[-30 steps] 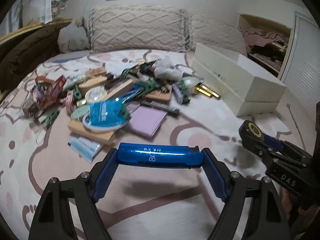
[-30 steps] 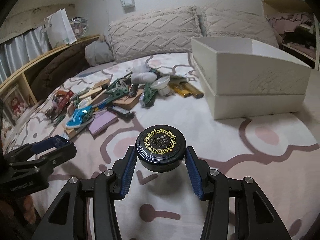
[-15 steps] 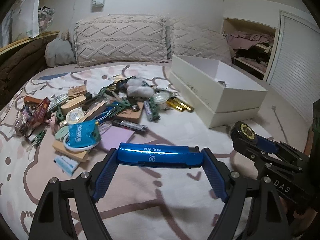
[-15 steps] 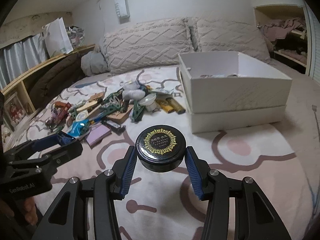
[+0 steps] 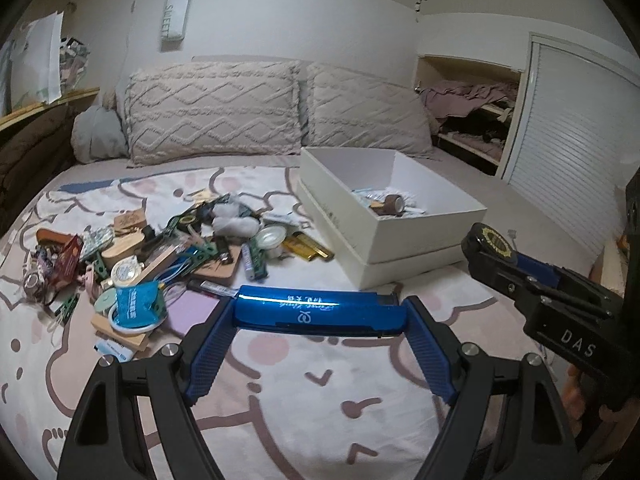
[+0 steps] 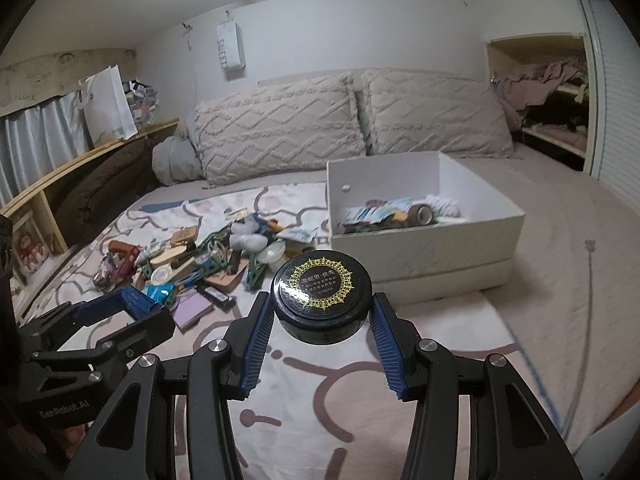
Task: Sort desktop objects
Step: 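Carry the blue lighter and black tin toward the white box with both tools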
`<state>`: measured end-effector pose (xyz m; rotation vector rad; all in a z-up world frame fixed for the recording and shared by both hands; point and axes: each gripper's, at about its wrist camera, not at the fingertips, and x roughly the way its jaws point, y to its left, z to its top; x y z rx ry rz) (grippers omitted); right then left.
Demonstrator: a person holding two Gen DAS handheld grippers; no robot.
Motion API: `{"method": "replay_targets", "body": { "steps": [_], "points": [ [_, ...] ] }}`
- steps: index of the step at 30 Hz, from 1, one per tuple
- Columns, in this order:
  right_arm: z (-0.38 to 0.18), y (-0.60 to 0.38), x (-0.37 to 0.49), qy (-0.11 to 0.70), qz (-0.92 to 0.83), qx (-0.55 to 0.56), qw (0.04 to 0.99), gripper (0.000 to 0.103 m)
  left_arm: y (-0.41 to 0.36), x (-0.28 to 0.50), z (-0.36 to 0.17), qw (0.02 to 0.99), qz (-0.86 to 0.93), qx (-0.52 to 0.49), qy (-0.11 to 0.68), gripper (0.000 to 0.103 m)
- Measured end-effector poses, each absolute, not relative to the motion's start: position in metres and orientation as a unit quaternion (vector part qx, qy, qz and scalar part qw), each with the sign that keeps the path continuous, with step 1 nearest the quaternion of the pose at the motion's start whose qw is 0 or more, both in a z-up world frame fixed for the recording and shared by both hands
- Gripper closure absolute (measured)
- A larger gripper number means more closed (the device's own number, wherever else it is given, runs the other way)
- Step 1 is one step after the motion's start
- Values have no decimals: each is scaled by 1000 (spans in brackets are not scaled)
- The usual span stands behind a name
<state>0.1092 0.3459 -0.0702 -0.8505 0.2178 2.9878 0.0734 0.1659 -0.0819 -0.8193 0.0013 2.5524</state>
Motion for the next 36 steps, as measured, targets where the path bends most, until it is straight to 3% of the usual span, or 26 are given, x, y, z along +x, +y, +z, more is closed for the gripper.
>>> {"method": "replay_targets", "body": {
  "steps": [15, 36],
  "points": [
    [-32, 380, 113, 63, 966, -252, 8, 53, 209, 80, -33, 234, 935, -266, -4, 20],
    [18, 468, 31, 59, 966, -250, 13, 53, 286, -10, -14, 225, 936, -263, -54, 20]
  ]
}}
